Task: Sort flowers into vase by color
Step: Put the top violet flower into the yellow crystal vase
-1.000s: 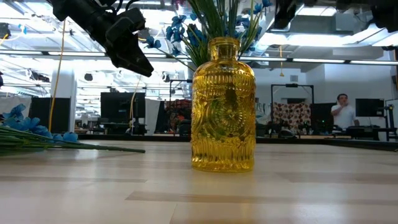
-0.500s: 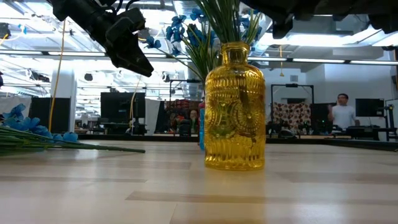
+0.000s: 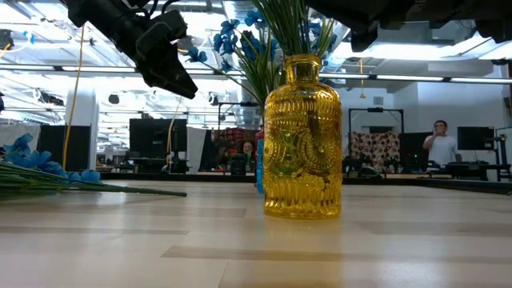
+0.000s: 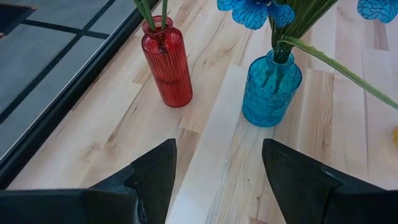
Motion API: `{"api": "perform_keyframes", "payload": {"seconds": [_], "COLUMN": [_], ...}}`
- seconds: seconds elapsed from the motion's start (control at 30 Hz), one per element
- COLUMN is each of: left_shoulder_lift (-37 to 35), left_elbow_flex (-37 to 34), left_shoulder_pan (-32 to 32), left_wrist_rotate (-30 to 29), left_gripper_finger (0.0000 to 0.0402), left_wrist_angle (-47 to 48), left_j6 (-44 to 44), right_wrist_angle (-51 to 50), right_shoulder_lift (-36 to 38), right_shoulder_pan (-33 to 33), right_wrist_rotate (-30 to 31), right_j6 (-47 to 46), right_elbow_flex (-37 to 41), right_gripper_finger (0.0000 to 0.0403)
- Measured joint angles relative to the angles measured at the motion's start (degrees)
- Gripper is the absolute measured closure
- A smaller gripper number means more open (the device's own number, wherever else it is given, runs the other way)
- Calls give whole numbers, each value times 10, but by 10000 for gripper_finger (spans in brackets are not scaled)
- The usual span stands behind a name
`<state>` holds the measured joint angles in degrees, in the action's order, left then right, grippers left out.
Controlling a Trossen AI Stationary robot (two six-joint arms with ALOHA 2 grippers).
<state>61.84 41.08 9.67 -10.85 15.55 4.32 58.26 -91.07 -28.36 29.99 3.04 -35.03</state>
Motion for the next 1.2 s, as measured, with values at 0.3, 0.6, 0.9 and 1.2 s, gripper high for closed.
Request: {"api": "perform_keyframes", "payload": {"seconds": [0.3, 0.6, 0.9, 1.2], "left_shoulder_lift": [0, 0, 0, 0], "left_elbow_flex": [0, 0, 2, 54], "left_shoulder_pan": [0, 0, -15, -74], "left_wrist_rotate": [0, 5, 18, 13], "left_gripper_finger": [175, 175, 175, 175], "left_wrist_angle": [0, 9, 26, 115], "left_j6": [0, 10, 10, 12], "right_wrist_angle": [0, 0, 0, -10], "right_shoulder_lift": [0, 0, 0, 0], "right_shoulder_pan": [0, 0, 0, -1], "right_wrist_rotate": [0, 1, 6, 18], "right_j6": [0, 0, 0, 0], "right_elbow_flex": [0, 0, 0, 0], "right_gripper_finger": [237, 163, 161, 161]}}
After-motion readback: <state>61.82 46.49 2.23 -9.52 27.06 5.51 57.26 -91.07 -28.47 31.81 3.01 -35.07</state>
